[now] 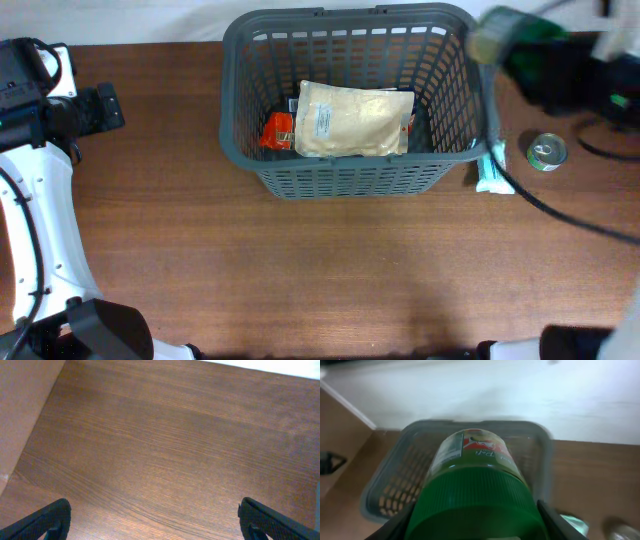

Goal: Pack container
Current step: 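Lift the jar and carry it into the basket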

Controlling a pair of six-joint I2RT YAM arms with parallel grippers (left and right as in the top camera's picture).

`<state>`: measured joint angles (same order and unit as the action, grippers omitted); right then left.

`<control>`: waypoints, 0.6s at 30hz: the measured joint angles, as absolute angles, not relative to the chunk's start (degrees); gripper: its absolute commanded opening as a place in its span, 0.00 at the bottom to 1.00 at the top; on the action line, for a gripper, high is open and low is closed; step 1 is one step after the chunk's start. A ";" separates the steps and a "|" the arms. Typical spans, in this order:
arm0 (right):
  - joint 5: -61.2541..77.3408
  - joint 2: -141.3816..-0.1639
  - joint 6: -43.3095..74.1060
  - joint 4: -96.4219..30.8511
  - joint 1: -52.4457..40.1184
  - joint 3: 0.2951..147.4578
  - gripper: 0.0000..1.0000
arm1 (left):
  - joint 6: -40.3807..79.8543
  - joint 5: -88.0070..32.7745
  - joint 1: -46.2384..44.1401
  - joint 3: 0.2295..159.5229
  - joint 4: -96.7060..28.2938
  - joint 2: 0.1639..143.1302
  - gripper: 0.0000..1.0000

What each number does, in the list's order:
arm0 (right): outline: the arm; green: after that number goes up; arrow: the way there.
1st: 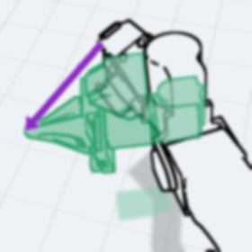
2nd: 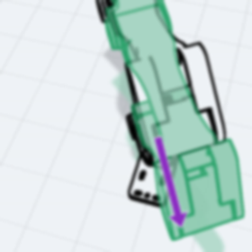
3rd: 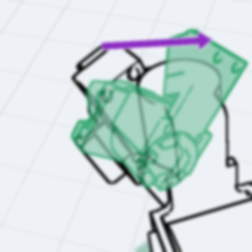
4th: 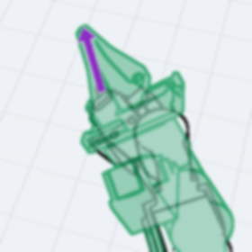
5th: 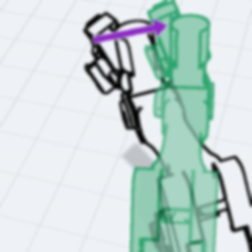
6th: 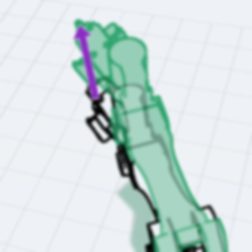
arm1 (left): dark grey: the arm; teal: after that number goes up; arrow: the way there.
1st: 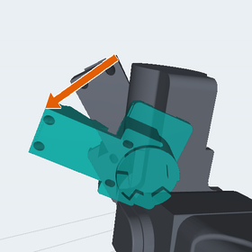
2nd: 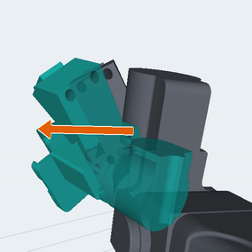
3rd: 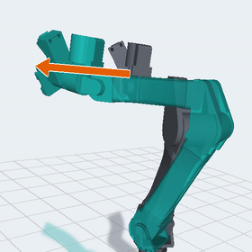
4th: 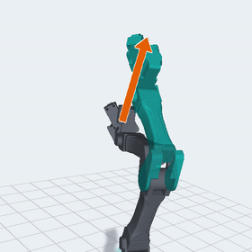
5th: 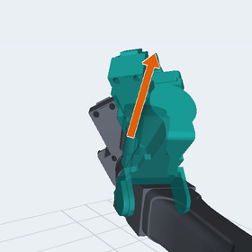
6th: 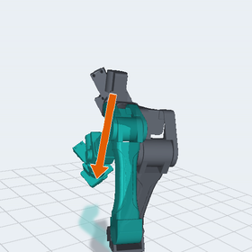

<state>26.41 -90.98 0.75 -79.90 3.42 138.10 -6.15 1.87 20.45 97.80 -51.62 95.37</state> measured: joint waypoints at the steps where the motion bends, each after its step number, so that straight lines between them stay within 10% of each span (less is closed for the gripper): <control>1: 25.85 -92.27 0.47 -79.57 1.78 138.10 0.06 | -6.15 1.87 20.45 97.80 -51.62 95.37 0.99; 18: 18.02 -120.95 0.16 -77.06 -11.11 137.67 0.07 | -6.15 1.87 20.45 97.80 -51.62 95.37 0.99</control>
